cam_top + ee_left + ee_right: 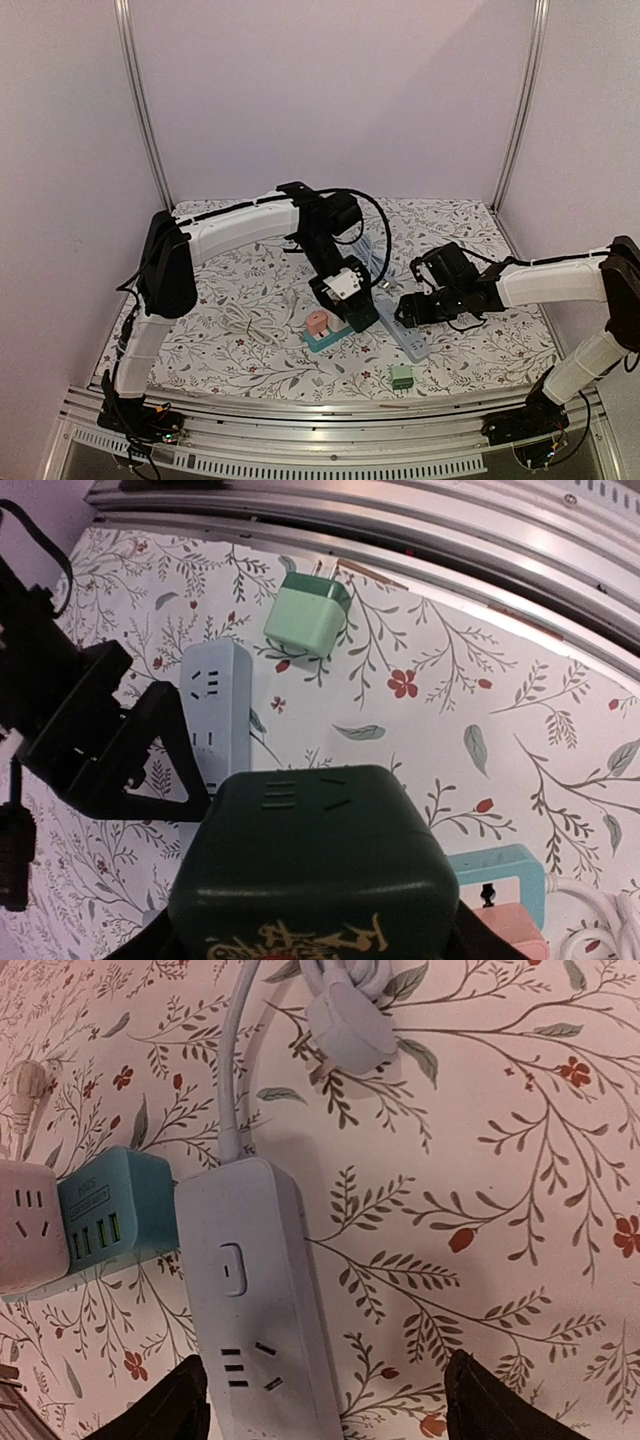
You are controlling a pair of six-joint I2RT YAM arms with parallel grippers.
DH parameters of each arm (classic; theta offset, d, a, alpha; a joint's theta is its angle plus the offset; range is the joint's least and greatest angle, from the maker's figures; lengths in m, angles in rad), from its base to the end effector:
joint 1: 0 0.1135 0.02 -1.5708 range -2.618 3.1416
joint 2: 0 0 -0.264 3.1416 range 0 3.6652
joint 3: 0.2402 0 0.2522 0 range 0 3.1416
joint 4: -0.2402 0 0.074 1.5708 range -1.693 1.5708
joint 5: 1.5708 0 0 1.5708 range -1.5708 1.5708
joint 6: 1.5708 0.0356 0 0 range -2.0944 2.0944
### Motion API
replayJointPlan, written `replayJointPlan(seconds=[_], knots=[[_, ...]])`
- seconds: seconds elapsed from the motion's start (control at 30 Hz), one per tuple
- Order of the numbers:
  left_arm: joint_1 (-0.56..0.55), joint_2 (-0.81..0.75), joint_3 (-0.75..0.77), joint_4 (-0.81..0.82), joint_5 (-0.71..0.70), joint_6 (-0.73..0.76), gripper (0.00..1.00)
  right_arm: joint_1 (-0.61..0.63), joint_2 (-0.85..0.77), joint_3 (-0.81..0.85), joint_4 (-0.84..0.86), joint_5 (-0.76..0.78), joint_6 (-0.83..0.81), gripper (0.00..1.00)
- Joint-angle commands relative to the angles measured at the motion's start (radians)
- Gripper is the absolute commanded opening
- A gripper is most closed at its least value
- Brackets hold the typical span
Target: Insert the plug
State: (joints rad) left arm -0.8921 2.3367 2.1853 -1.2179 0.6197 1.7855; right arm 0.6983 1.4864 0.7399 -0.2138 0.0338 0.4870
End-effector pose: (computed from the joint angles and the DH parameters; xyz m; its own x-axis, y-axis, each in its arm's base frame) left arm 0.2820 -0.3826 0.2252 0.8214 0.2484 -0.5133 0.4504 -0.8347 0.3168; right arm 0.2161 0.1798 0.1645 -0.8484 -0.1015 -0.5196 -0.2610 0.9340 0.2438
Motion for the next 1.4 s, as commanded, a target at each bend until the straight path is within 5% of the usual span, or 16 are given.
replayJointPlan(seconds=[0.0,0.2,0.4,0.97,1.37], knots=[[0.007,-0.089,-0.054,-0.016,0.004,-0.001,0.0,-0.001,0.092,0.04,0.094,-0.198,-0.05,0.82],[0.032,-0.137,-0.092,-0.019,0.008,-0.008,0.0,0.04,0.195,0.099,0.048,-0.173,-0.087,0.77],[0.064,-0.177,-0.113,-0.031,0.019,-0.008,0.0,0.114,0.323,0.194,-0.005,-0.133,-0.105,0.47],[0.222,-0.395,-0.276,-0.041,0.062,-0.026,0.0,0.335,0.693,0.697,-0.056,-0.245,-0.067,0.36],[0.191,-0.389,-0.274,-0.047,0.065,-0.024,0.0,0.32,0.54,0.442,-0.069,-0.144,-0.097,0.38]])
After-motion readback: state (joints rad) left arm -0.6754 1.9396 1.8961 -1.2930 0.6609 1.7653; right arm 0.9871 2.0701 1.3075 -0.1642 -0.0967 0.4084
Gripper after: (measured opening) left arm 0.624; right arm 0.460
